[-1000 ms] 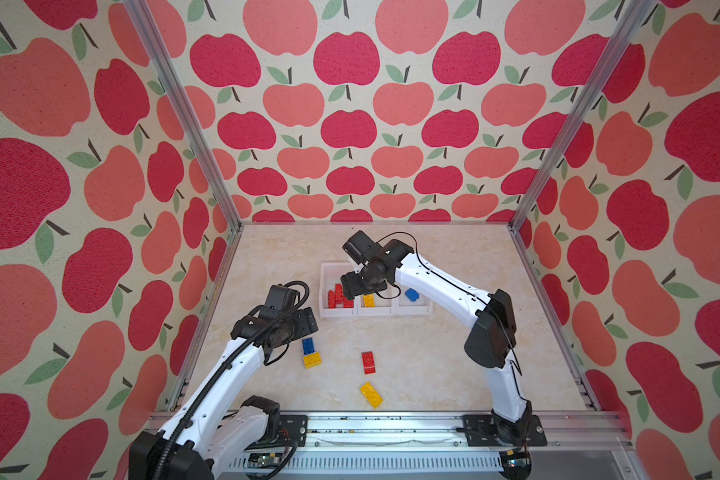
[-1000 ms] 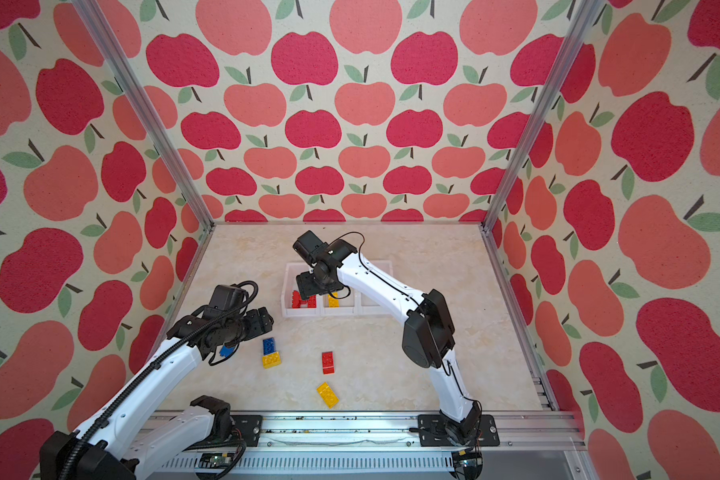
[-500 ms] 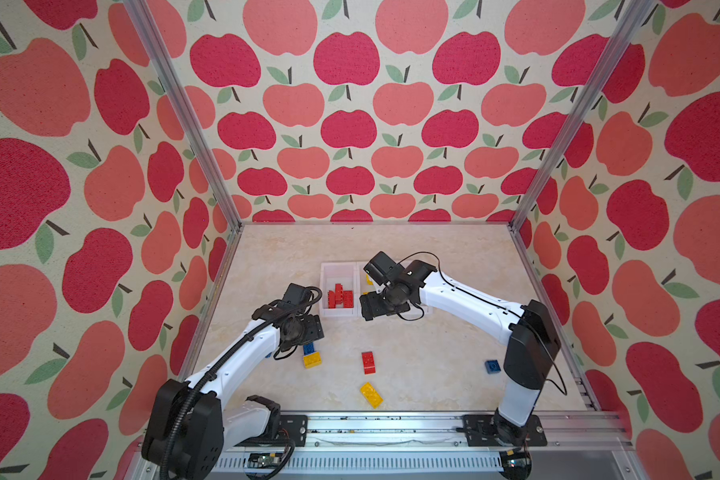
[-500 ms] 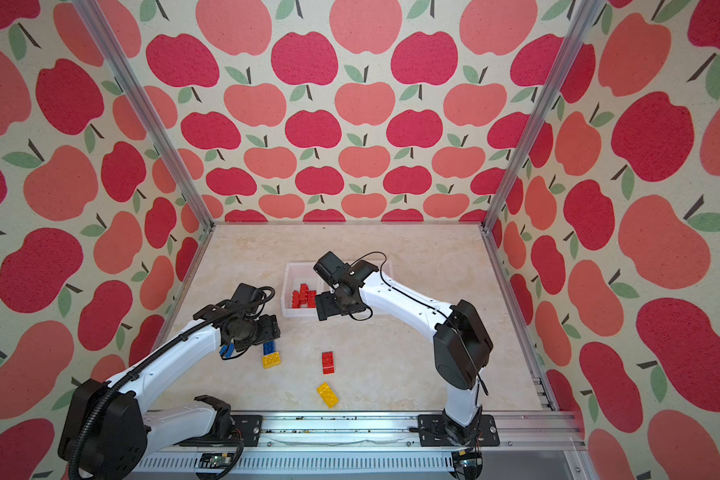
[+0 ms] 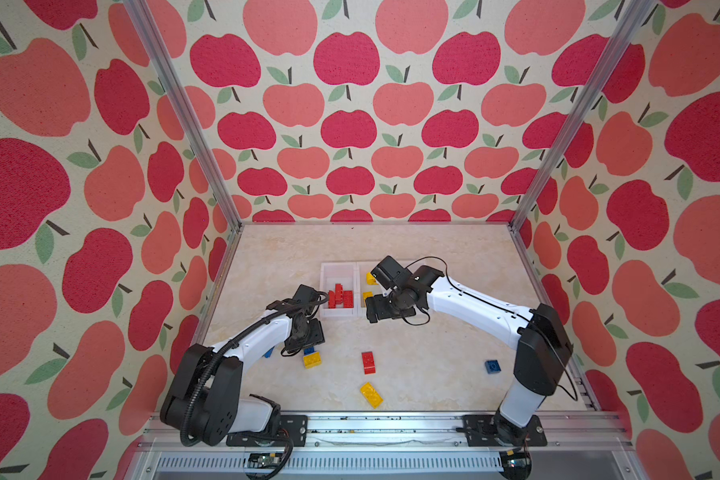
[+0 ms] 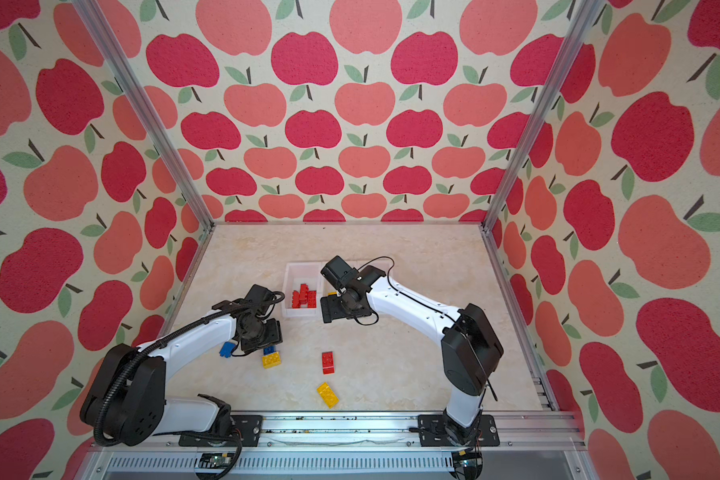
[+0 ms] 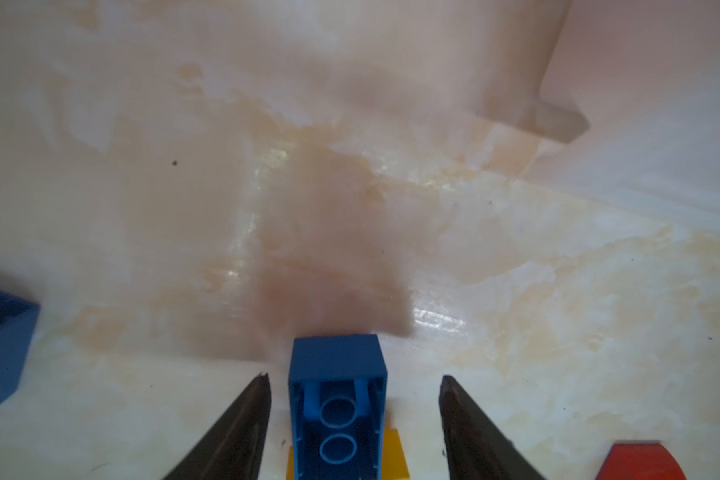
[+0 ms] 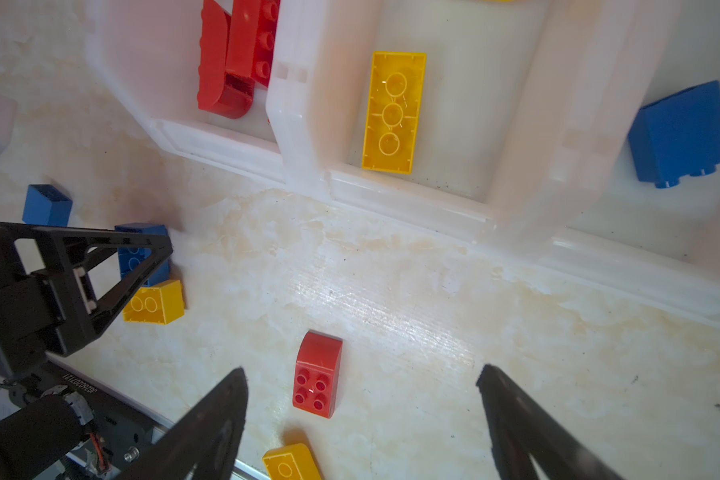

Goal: Sort the legos into containers by color
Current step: 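Grasp the blue brick atop the yellow brick with the left gripper while the right withdraws, then carry the blue brick with the left gripper to the farthest compartment and release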

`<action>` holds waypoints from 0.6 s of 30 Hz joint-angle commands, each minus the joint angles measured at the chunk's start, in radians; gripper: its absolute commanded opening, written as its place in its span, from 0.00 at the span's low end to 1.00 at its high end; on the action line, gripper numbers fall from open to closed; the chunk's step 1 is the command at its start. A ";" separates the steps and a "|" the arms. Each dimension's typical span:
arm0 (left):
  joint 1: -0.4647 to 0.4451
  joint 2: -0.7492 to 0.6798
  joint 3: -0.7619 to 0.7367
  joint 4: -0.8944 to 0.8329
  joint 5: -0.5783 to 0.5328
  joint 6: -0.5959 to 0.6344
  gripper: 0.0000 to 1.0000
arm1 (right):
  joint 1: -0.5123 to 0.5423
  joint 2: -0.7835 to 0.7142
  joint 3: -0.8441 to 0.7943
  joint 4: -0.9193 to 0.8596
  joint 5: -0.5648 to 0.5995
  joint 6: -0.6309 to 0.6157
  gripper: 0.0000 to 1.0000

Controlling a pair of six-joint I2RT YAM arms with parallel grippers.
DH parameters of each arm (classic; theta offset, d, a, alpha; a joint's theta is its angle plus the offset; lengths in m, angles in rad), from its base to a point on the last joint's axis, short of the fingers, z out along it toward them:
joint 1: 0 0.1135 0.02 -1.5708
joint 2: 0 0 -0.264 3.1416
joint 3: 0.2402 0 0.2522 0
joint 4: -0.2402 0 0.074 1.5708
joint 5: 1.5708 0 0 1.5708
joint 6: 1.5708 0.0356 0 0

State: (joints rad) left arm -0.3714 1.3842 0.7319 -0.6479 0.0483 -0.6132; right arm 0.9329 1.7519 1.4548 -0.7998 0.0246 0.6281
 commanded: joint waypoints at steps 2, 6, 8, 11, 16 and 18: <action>-0.007 0.025 -0.005 0.010 -0.030 0.001 0.61 | -0.015 -0.044 -0.029 0.014 -0.010 0.028 0.90; -0.008 0.036 0.001 0.008 -0.031 0.004 0.54 | -0.030 -0.062 -0.072 0.042 -0.031 0.044 0.90; -0.009 0.036 0.001 0.007 -0.031 0.006 0.51 | -0.035 -0.072 -0.095 0.056 -0.037 0.051 0.91; -0.009 0.035 0.003 0.004 -0.030 0.006 0.45 | -0.045 -0.090 -0.132 0.079 -0.049 0.062 0.92; -0.014 0.026 0.013 -0.012 -0.032 0.006 0.34 | -0.063 -0.127 -0.193 0.109 -0.060 0.080 0.94; -0.019 0.015 0.023 -0.027 -0.037 0.006 0.31 | -0.067 -0.142 -0.217 0.118 -0.061 0.085 0.95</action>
State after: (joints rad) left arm -0.3805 1.4136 0.7322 -0.6445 0.0326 -0.6102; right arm 0.8757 1.6554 1.2671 -0.7036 -0.0208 0.6865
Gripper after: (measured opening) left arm 0.342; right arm 0.945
